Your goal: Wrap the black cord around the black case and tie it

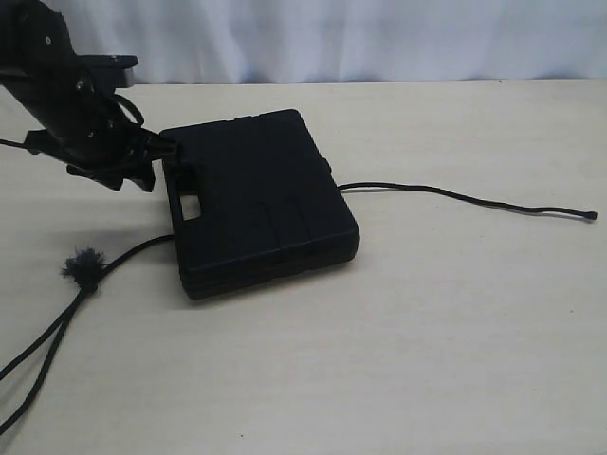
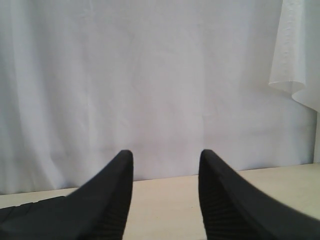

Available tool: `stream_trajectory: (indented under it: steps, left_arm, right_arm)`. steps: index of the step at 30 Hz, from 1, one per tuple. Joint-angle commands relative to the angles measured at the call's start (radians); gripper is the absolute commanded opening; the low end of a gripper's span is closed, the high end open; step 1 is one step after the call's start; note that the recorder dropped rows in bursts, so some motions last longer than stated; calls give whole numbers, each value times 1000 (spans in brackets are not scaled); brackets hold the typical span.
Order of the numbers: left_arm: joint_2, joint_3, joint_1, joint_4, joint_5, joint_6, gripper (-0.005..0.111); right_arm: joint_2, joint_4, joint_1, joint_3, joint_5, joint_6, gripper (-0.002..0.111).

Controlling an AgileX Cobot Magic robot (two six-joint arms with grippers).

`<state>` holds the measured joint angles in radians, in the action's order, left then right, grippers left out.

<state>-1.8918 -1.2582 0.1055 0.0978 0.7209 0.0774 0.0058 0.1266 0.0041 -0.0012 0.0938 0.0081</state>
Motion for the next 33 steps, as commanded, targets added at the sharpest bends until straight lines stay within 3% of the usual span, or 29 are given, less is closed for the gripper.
stream_trajectory:
  steps: [1,18,21,26,31,33]
  left_arm:
    - [-8,-12,1,158,-86,-57,46]
    - [-192,-12,12,279,-151,-84,45]
    - [-196,-12,12,325,-156,-91,34]
    - [-196,-12,12,347,-174,-116,0]
    - [-193,-12,12,444,-179,-114,0]
    - [-176,-12,12,463,-167,-114,0]
  right_arm:
    - [-6,1,-1,1,9,3,41]
    - [-6,1,-1,1,9,3,41]
    - [-6,1,-1,1,9,3,41]
    - [-6,1,-1,1,9,9,41]
    - [-6,1,-1,1,5,208,41]
    - [-6,87,-1,1,-2,496,41]
